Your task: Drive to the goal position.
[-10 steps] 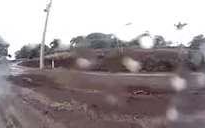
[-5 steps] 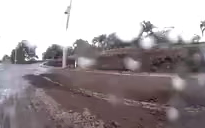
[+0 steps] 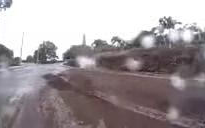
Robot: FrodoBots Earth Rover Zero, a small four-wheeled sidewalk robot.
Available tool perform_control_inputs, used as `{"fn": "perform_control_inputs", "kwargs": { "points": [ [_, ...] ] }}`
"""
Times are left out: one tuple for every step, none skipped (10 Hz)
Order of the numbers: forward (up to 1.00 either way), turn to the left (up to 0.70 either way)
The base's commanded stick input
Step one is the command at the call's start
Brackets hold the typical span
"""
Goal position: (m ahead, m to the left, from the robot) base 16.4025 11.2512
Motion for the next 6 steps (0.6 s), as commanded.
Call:
{"fn": "perform_control_inputs", "kwargs": {
  "points": [
    [0.00, 0.45],
    [0.00, 0.45],
    [0.00, 0.45],
    [0.00, 0.45],
    [0.00, 0.45],
    [0.00, 0.45]
  ]
}}
